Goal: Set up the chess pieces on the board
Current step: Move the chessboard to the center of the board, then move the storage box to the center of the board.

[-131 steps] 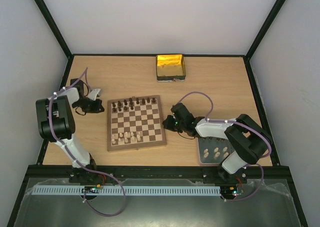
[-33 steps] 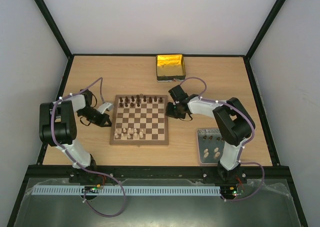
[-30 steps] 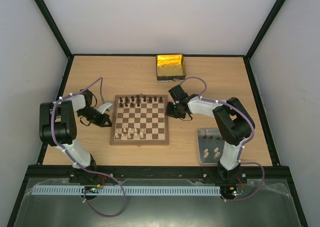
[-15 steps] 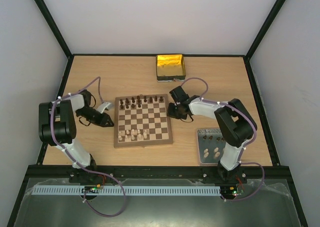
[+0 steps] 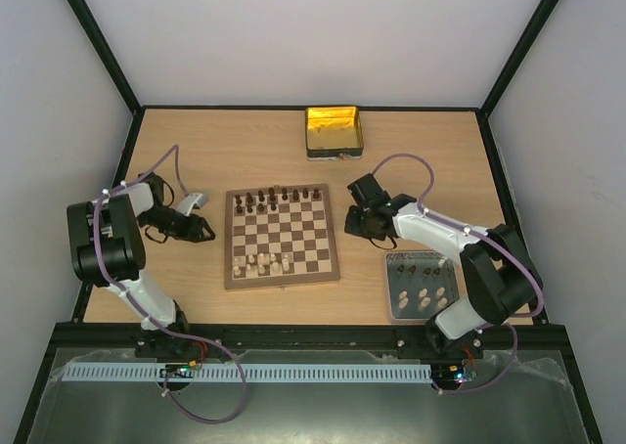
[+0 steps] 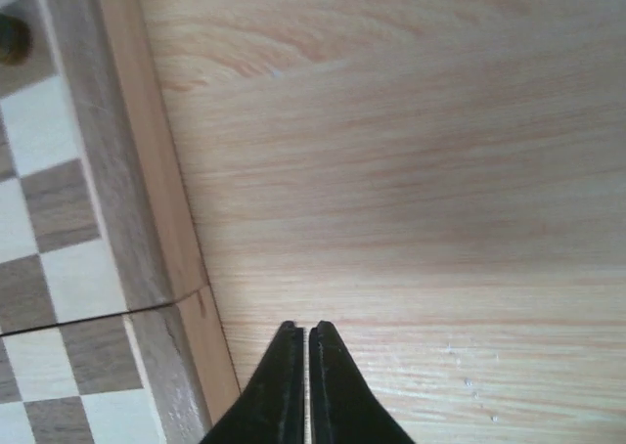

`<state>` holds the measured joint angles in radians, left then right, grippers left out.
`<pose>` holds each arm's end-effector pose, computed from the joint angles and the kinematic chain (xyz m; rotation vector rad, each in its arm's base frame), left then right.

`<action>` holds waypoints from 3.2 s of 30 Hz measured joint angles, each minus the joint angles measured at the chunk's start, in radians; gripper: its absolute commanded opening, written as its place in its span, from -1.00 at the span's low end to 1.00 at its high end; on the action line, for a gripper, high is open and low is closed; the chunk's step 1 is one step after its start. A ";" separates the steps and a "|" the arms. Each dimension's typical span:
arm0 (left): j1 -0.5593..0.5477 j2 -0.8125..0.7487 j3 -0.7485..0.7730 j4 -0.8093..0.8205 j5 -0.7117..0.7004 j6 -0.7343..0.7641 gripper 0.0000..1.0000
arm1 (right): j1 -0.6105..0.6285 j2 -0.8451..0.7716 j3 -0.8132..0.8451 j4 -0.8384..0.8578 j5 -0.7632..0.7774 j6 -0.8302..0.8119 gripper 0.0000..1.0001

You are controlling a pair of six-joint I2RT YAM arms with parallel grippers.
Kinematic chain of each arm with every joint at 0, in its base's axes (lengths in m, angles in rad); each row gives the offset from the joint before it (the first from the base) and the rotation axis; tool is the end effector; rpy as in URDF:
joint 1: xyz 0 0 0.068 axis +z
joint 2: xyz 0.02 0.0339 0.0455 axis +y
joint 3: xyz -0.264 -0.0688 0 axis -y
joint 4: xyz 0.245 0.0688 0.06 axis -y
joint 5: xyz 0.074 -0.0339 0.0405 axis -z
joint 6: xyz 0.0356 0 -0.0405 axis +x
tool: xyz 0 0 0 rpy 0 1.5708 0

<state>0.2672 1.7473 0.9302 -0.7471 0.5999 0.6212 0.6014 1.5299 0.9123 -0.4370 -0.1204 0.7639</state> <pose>0.2739 0.0541 0.1324 0.4916 2.7322 -0.7713 0.2430 0.1719 0.1892 0.1800 2.7503 0.5878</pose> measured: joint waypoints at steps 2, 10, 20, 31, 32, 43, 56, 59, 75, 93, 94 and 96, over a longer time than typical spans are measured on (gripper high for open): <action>0.001 -0.009 0.000 0.011 -0.013 -0.005 0.03 | 0.000 -0.010 -0.026 0.001 -0.005 0.003 -0.96; 0.006 -0.076 -0.003 0.080 -0.124 -0.035 0.34 | 0.003 -0.005 -0.162 0.026 -0.065 0.022 -0.96; 0.008 -0.154 -0.005 0.107 -0.164 -0.071 0.36 | 0.116 0.001 -0.169 0.069 -0.092 0.063 -0.96; 0.009 -0.159 -0.005 0.109 -0.163 -0.090 0.36 | 0.185 0.010 -0.172 0.109 -0.106 0.106 -0.96; 0.008 -0.159 -0.005 0.109 -0.163 -0.091 0.36 | 0.188 0.010 -0.172 0.110 -0.106 0.108 -0.96; 0.008 -0.159 -0.018 0.129 -0.162 -0.096 0.36 | 0.226 0.014 -0.172 0.119 -0.109 0.120 -0.96; 0.009 -0.159 -0.035 0.138 -0.163 -0.098 0.36 | 0.270 0.029 -0.166 0.146 -0.111 0.137 -0.96; 0.008 -0.159 -0.035 0.138 -0.163 -0.098 0.36 | 0.274 0.034 -0.161 0.147 -0.110 0.138 -0.96; 0.009 -0.159 -0.035 0.142 -0.172 -0.106 0.36 | 0.198 -0.152 -0.113 -0.095 0.067 0.116 0.04; 0.009 -0.154 -0.034 0.153 -0.171 -0.117 0.33 | 0.104 -0.313 -0.154 -0.247 0.184 0.107 -0.18; 0.009 -0.154 -0.034 0.153 -0.172 -0.117 0.33 | 0.100 -0.314 -0.159 -0.251 0.184 0.109 -0.18; 0.009 -0.154 -0.034 0.153 -0.172 -0.117 0.33 | 0.096 -0.320 -0.164 -0.256 0.184 0.112 -0.18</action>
<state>0.2760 1.5936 0.8967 -0.5941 0.4282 0.5045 0.6971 1.2098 0.7479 -0.6933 0.0635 0.8761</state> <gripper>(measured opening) 0.663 0.410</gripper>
